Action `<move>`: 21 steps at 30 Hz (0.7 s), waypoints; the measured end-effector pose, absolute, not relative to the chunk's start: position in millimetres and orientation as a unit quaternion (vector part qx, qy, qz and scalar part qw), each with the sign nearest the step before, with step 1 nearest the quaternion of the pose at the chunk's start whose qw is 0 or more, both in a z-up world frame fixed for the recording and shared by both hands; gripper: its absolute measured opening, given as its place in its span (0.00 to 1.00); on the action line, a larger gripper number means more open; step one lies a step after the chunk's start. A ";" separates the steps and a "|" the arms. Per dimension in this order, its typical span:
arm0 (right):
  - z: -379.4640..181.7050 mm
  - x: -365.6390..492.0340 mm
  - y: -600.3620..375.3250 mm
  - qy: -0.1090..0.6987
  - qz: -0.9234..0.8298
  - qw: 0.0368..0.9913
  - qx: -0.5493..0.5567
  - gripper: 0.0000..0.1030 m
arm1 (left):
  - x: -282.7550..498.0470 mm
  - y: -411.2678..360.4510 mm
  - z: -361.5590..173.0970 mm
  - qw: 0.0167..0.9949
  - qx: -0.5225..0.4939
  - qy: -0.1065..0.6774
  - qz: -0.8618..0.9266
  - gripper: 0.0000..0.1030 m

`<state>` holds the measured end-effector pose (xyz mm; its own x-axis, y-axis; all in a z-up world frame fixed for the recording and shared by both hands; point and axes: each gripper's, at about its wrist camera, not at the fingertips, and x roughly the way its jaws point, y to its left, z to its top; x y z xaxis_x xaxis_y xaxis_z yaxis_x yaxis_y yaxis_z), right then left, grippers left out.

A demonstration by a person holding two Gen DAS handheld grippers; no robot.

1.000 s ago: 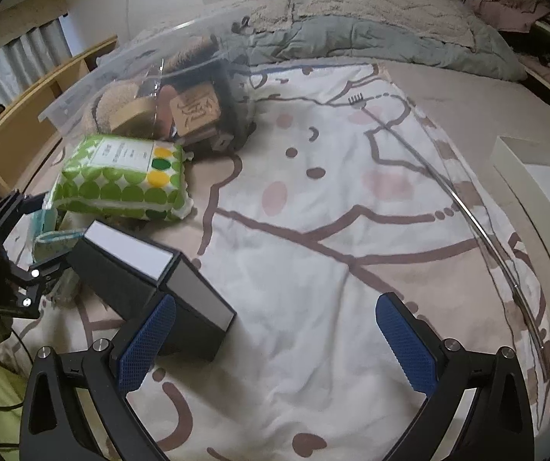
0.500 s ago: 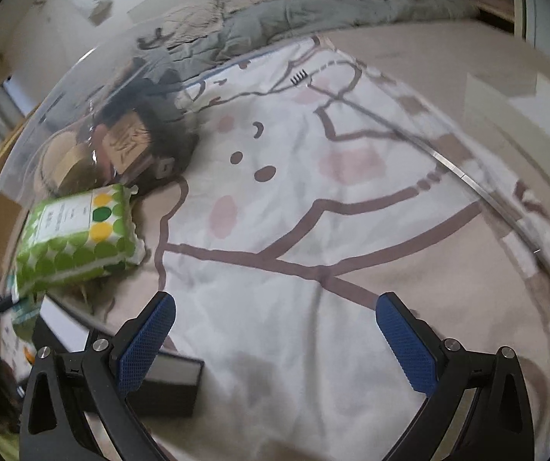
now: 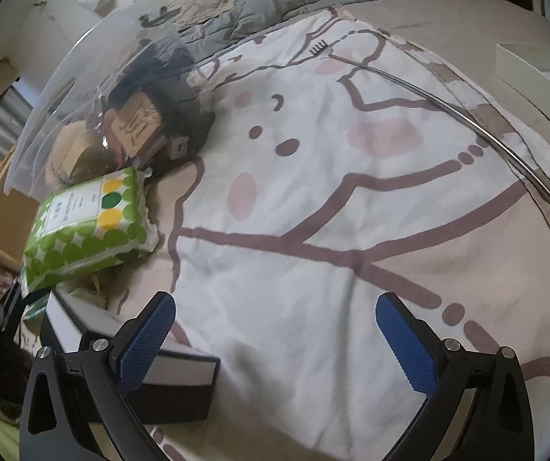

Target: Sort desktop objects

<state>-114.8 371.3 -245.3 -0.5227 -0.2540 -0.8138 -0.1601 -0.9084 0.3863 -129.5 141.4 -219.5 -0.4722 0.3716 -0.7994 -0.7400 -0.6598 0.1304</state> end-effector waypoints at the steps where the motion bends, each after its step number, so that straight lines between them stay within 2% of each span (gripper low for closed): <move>1: -244.4 -114.0 370.3 -0.209 -0.847 0.029 0.487 1.00 | -128.4 141.7 -219.2 0.339 -0.386 0.241 0.823 0.97; 9: -245.3 -113.7 370.6 -0.209 -0.847 0.033 0.487 1.00 | -113.6 148.4 -221.6 0.370 -0.384 0.268 0.802 0.97; 21: -248.3 -111.6 367.1 -0.207 -0.843 0.048 0.493 1.00 | -130.7 147.5 -229.3 0.331 -0.389 0.264 0.818 0.97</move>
